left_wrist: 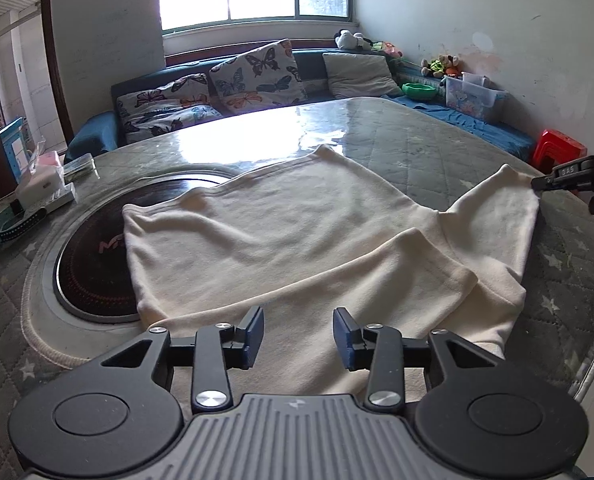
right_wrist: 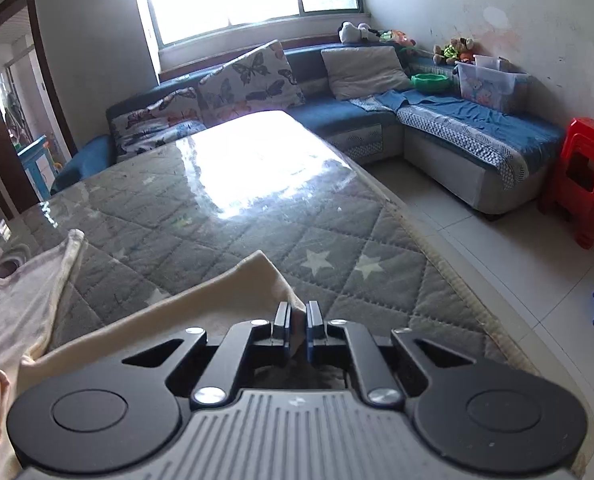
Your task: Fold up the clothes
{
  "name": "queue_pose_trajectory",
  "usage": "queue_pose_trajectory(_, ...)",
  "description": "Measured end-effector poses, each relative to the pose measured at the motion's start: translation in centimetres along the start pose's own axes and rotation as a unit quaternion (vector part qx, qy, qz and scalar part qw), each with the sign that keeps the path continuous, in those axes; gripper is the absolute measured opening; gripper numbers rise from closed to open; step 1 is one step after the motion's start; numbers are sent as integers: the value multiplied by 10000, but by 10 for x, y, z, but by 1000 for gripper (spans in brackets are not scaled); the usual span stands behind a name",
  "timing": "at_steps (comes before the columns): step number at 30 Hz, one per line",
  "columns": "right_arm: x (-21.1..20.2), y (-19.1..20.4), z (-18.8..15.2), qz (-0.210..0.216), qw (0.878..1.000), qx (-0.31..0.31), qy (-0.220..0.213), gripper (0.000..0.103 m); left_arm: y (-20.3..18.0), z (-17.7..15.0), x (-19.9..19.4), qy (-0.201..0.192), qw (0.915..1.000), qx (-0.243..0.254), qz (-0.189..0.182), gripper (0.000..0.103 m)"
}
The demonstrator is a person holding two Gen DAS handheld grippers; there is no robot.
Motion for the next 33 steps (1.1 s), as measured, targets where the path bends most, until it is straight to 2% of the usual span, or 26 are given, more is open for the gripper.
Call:
queue_pose_trajectory(5, -35, 24, 3, 328, 9980, -355, -406, 4, 15, -4, -5, -57, 9997, -229, 64, 47)
queue_pose_trajectory(13, -92, 94, 11, 1195, 9818, -1217, -830, 4, 31, -14, -13, -115, 9986, -505, 80, 47)
queue_pose_trajectory(17, -106, 142, 10, 1703, 9663, -1773, -757, 4, 38, -21, -19, -195, 9976, -664, 56, 47)
queue_pose_trajectory(20, -111, 196, 2, 2066, 9477, -2337, -678, 4, 44, -30, -23, -214, 9969, -750, 75, 47)
queue_pose_trajectory(25, -102, 264, -17, 2532, 9202, -2959, -392, 4, 57, -46, -30, -217, 9950, -961, 157, 47)
queue_pose_trajectory(31, -86, 319, -50, 2875, 8936, -3443, 149, 5, 72, -61, -35, -174, 9928, -1159, 228, 48)
queue_pose_trajectory(33, -84, 321, -57, 2884, 8908, -3506, 193, 8, 74, -62, -37, -191, 9927, -1164, 235, 48)
Point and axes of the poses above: each gripper's, at about its wrist camera, not at the fingertips, and x roughly the way its jaws point, y to its left, z to its top, the point moved 2 cm from there along x, roughly the way its jaws point, and after that the axes turned 15 degrees about y, right-handed, at the moved point
